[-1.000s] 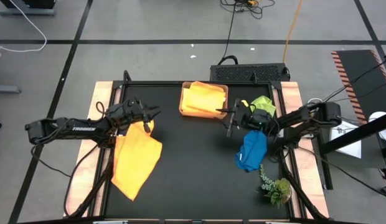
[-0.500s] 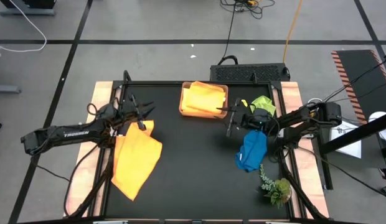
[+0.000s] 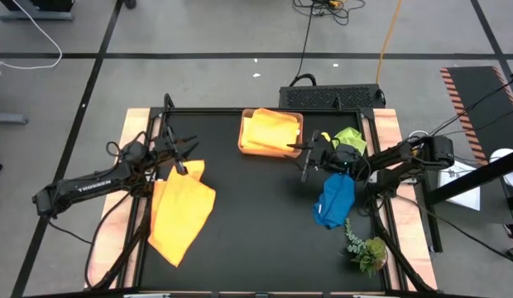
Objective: Fold microfiber towels
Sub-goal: Fold the orange towel
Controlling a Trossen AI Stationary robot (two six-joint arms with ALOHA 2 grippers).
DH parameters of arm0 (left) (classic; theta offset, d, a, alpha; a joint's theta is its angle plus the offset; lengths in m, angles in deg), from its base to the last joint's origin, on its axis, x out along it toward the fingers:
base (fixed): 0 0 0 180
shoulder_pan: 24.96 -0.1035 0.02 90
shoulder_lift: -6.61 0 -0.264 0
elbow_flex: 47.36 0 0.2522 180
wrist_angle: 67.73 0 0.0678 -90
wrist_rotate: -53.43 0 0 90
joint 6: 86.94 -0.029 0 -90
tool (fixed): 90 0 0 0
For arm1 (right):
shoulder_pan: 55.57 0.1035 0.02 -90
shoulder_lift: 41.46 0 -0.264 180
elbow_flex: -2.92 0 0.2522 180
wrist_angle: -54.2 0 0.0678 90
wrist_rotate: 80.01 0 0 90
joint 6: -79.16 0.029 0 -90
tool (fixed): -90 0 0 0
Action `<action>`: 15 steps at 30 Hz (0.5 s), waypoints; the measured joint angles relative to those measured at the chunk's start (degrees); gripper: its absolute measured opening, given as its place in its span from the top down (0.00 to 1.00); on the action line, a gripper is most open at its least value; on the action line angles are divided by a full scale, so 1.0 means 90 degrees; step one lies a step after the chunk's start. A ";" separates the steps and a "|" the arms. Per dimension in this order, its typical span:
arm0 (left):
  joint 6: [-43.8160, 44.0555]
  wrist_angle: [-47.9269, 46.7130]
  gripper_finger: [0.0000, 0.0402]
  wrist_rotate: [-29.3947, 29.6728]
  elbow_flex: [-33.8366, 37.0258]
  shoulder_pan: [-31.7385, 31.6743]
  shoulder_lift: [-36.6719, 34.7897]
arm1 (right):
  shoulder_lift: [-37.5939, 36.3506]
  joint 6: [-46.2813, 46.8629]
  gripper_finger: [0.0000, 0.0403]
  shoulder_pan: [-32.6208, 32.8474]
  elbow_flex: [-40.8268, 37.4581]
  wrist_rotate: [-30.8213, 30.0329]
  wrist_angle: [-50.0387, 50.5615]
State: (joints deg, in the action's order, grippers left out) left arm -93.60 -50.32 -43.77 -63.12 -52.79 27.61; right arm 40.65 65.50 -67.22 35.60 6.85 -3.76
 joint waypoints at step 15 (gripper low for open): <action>-0.0249 0.0008 0.72 0.0008 0.0000 0.0000 -0.0003 | 0.0000 0.0342 0.60 0.0013 0.0000 0.0022 -0.0266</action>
State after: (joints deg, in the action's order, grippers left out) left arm -95.85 -50.25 -43.70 -63.12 -52.79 27.58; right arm 40.65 68.58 -67.10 35.60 7.04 -6.16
